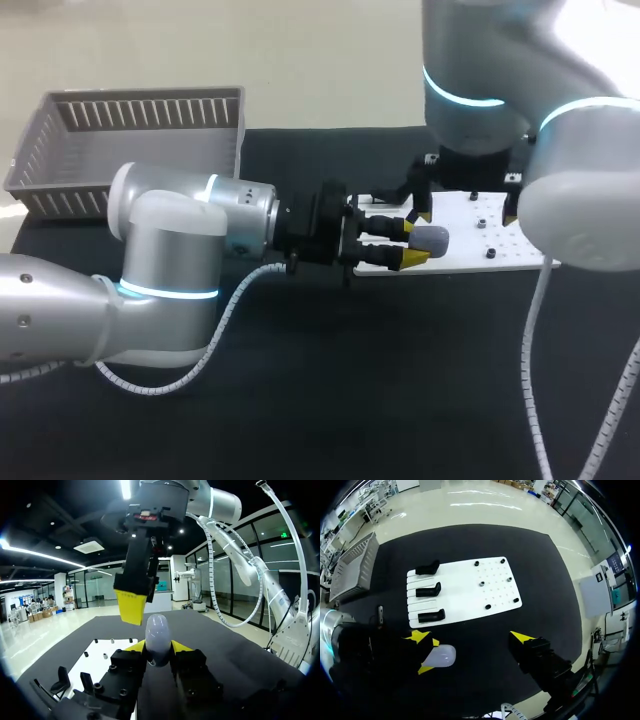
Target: Pick up each earbud case from the left stands, insert the matching earbuds, close the lid, and place the case in the box.
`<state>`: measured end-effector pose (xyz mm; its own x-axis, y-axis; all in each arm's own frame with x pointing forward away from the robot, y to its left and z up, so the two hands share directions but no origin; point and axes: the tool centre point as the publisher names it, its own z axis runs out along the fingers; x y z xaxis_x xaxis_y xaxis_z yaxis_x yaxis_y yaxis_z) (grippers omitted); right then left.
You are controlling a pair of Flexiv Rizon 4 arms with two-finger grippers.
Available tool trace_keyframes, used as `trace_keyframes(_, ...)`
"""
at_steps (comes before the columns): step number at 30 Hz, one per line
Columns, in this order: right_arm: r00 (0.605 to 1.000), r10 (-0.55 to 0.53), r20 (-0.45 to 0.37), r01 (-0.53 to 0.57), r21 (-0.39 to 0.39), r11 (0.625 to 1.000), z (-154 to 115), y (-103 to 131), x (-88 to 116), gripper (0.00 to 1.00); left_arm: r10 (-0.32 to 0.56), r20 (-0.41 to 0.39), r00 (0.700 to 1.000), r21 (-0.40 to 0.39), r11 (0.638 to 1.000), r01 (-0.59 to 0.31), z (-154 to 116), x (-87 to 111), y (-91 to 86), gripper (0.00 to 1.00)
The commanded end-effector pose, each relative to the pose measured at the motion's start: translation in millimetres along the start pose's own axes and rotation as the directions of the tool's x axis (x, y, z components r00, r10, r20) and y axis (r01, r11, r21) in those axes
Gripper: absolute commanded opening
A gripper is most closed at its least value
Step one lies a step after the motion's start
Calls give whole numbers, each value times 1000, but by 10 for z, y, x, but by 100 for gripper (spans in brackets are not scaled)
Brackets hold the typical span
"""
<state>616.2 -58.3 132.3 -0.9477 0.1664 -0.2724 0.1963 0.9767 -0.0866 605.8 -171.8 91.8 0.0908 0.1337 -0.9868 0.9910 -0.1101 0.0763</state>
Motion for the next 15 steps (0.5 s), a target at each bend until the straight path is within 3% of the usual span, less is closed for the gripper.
trace_keyframes(1, 999, 23, 44, -22, -25, 999, -62, -114, 10, 100, 3, 3, 1000, -7, 1000, -3, 2, 7, -17, 0)
trace_keyframes(7, 988, 60, 142, -40, -140, 989, -322, -337, -28, 100, 3, 3, 1000, -7, 1000, -3, 2, 7, -17, 0)
trace_keyframes(15, 975, -74, 212, 142, -331, 933, -645, -476, 144, 100, 3, 3, 1000, -7, 1000, -3, 2, 7, -17, 0)
